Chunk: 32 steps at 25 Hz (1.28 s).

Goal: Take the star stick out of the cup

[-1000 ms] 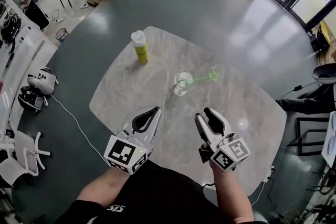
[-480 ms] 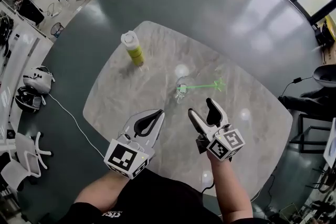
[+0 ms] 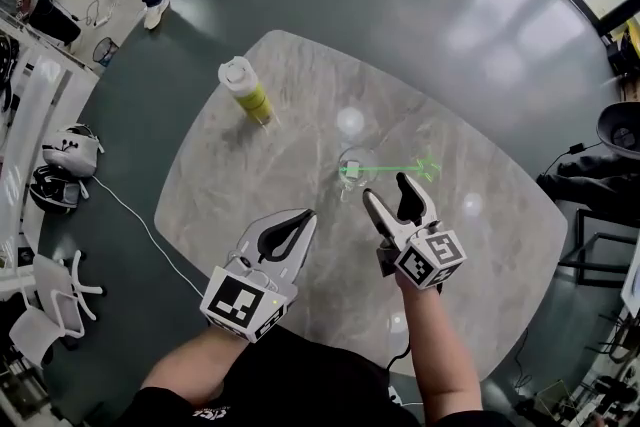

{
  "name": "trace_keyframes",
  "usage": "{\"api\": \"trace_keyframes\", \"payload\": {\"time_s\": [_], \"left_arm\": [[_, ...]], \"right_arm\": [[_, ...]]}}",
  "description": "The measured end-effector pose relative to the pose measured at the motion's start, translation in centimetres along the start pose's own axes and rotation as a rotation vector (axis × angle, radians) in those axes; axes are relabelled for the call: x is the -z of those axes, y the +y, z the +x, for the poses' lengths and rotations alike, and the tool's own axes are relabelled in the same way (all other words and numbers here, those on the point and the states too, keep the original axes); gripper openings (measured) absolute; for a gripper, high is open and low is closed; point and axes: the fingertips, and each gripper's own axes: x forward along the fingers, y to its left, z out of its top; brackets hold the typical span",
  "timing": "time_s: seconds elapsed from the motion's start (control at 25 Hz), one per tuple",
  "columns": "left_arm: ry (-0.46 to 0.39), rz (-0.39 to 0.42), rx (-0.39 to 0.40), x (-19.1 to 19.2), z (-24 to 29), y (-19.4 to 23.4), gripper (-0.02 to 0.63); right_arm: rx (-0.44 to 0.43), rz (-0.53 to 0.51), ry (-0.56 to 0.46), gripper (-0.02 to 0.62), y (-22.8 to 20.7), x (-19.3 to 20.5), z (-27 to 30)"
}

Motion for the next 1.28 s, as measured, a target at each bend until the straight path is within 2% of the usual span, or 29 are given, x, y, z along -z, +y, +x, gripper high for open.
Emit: {"api": "trace_keyframes", "payload": {"time_s": [0.16,0.36,0.76,1.28], "left_arm": [[0.009,-0.002,0.021,0.3,0.8,-0.3,0.002],[0.029,0.005,0.027,0.7,1.2,-0.5,0.002],[0.051,0.002,0.012,1.1,0.4,-0.4,0.002],[0.022,0.01,0.013,-0.2,-0.9,-1.9,0.002]], "right_arm": [[0.0,0.017,0.0,0.315,-1.1,0.3,1.3],[0.031,-0.001,0.004,0.208,-2.3,0.6,2.4],[0.083,-0.018,0.0,0.041,-2.8,0.7,2.8],[0.084,-0.037,-0.024,0.029,-1.3,-1.7,0.8]]}}
